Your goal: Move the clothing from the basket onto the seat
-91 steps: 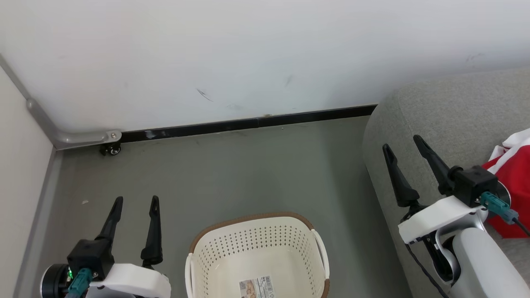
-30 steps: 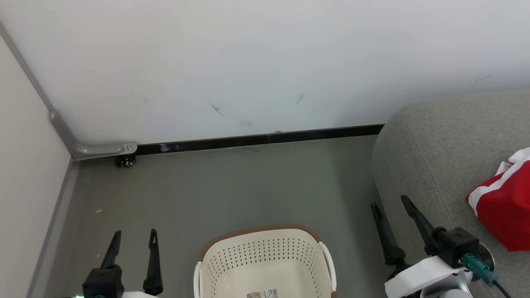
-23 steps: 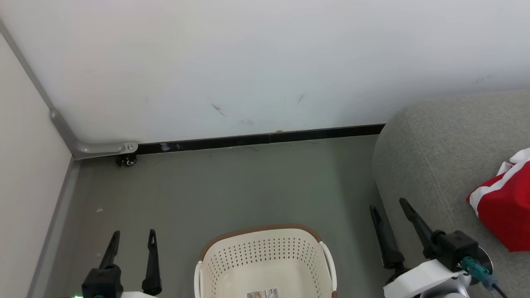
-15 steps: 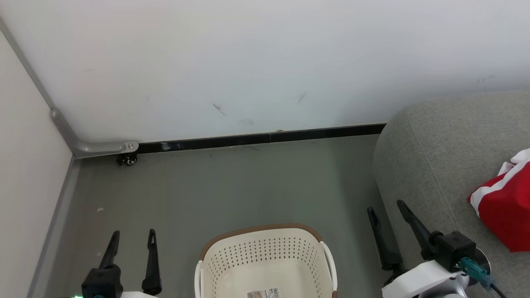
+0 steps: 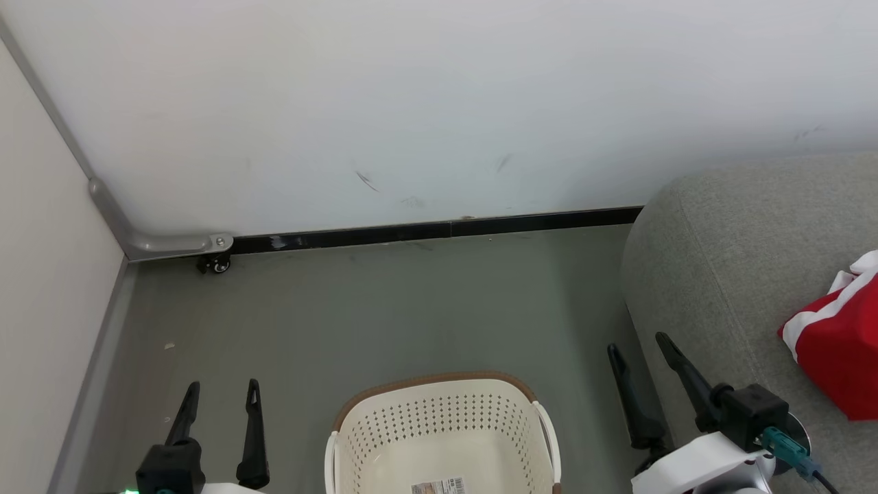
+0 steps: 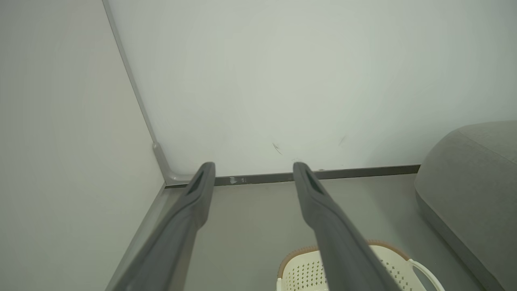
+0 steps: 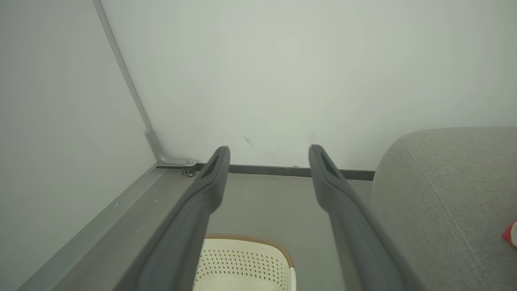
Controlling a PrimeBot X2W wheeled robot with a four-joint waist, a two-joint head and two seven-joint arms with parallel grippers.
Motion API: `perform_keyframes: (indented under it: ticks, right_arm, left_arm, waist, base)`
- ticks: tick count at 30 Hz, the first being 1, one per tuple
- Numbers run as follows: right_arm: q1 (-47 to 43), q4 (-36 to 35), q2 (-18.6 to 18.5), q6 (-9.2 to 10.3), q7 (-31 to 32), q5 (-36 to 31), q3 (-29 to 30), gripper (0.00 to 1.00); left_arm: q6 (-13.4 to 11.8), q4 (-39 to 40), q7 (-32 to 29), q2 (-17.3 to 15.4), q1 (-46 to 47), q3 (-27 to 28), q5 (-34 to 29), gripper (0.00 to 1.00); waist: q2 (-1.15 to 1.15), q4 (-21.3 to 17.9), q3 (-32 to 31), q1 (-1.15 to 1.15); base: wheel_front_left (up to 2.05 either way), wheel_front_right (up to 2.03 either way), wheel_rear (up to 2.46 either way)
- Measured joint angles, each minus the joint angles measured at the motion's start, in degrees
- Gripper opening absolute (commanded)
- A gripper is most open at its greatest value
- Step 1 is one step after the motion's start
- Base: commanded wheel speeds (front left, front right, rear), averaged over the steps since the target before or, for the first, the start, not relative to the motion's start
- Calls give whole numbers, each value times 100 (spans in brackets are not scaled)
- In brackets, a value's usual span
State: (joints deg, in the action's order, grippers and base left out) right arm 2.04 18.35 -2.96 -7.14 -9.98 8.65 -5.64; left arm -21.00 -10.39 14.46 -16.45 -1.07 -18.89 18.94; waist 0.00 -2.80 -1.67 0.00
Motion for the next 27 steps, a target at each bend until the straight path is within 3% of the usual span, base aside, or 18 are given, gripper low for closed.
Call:
perform_keyframes:
  ticks: [13,14,27]
  right_arm:
    - [-98,3,1,0,45,49,-36,100]
    - [-103,30,0,2,45,48,-37,0]
    - [-415,213,4,9,46,468,-59,0]
  left_arm:
    - [1,11,0,62,0,-8,53,100]
    - [1,-12,-1,68,-1,-13,53,0]
    - [108,-181,-96,308,-160,-33,483,0]
  waist:
    - [0,27,-30,0]
    - [0,27,-32,0]
    - [0,36,-18,0]
  base:
    - [0,0,0]
    - [0,0,0]
    - [0,0,0]
